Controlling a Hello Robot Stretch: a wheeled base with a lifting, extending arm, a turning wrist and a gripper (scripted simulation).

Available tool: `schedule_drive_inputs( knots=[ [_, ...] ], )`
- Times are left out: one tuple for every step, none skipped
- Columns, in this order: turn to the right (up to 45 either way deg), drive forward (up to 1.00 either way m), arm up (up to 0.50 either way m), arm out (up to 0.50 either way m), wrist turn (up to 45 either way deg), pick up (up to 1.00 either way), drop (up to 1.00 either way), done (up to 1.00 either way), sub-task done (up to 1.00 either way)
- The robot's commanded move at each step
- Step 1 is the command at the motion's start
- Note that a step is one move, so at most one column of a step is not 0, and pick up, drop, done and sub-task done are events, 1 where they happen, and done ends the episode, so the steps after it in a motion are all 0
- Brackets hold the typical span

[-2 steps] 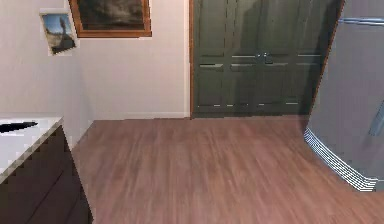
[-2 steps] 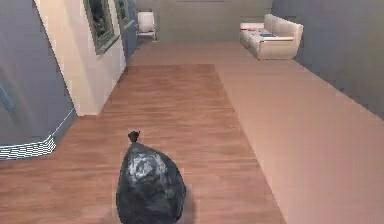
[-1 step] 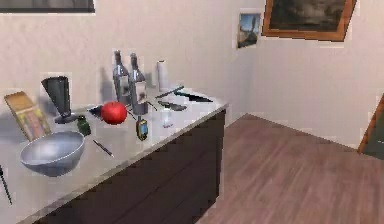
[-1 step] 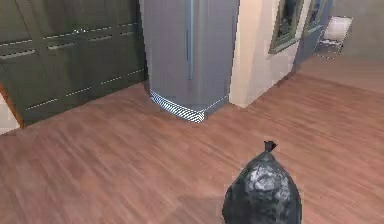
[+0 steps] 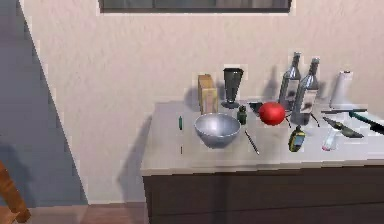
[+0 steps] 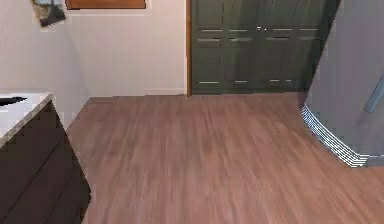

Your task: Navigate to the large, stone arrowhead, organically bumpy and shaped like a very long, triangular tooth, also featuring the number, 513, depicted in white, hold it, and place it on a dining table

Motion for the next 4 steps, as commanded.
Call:
schedule_drive_inputs(
  knots=[
    [-45.0, 0.0, 0.0, 0.0, 0.0, 0.0, 0.0, 0.0, 0.0],
    [-6.0, 0.0, 0.0, 0.0, 0.0, 0.0, 0.0, 0.0, 0.0],
    [45.0, 0.0, 0.0, 0.0, 0.0, 0.0, 0.0, 0.0, 0.0],
    [45.0, 0.0, 0.0, 0.0, 0.0, 0.0, 0.0, 0.0, 0.0]
  ],
)
